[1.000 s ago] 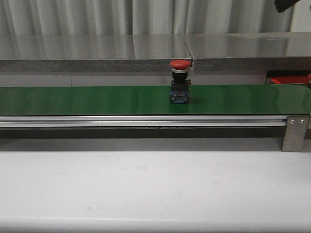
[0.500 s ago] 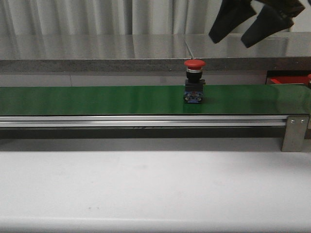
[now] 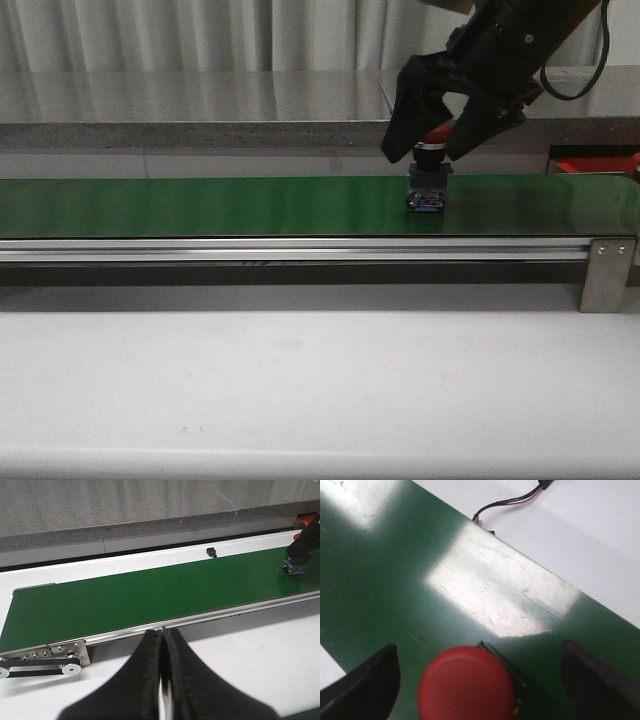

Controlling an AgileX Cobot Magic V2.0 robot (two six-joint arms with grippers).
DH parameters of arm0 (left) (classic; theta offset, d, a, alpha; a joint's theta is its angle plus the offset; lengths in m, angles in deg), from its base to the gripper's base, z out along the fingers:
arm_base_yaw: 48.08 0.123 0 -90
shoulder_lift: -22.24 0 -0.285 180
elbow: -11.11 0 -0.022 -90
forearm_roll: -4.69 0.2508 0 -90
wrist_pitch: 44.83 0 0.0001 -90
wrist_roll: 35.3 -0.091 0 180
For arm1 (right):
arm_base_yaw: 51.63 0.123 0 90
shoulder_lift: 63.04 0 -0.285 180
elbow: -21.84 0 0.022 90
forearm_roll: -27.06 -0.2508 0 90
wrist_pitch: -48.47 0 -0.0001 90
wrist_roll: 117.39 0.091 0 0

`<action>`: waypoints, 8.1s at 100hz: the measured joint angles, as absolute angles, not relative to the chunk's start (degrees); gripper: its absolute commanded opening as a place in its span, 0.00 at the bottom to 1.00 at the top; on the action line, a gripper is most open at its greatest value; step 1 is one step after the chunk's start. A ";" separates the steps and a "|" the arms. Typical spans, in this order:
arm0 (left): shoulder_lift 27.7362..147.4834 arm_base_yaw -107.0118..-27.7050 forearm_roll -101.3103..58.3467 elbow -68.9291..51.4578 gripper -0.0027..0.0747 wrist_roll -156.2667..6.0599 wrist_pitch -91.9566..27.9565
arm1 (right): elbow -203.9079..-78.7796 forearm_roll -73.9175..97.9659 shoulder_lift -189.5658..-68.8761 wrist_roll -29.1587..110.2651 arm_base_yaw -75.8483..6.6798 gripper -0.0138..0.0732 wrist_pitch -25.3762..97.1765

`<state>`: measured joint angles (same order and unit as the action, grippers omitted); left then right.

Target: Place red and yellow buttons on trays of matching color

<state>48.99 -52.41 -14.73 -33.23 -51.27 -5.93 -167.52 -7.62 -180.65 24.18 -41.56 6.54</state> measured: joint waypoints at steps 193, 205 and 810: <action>48.99 -52.41 -14.73 -33.23 0.01 -51.27 -5.93 | -167.76 -7.31 -179.72 24.62 -75.80 0.32 13.90; 48.99 -52.41 -14.73 -33.23 0.01 -51.27 -5.93 | -167.76 -7.78 -181.33 24.62 -76.04 0.32 16.48; 48.84 -52.41 -14.91 -33.23 0.01 -51.27 -5.93 | -79.45 32.26 -70.27 70.94 -56.25 0.07 47.94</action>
<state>48.84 -52.41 -14.91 -33.23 -51.27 -5.93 -79.45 32.26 -70.27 70.94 -56.25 47.94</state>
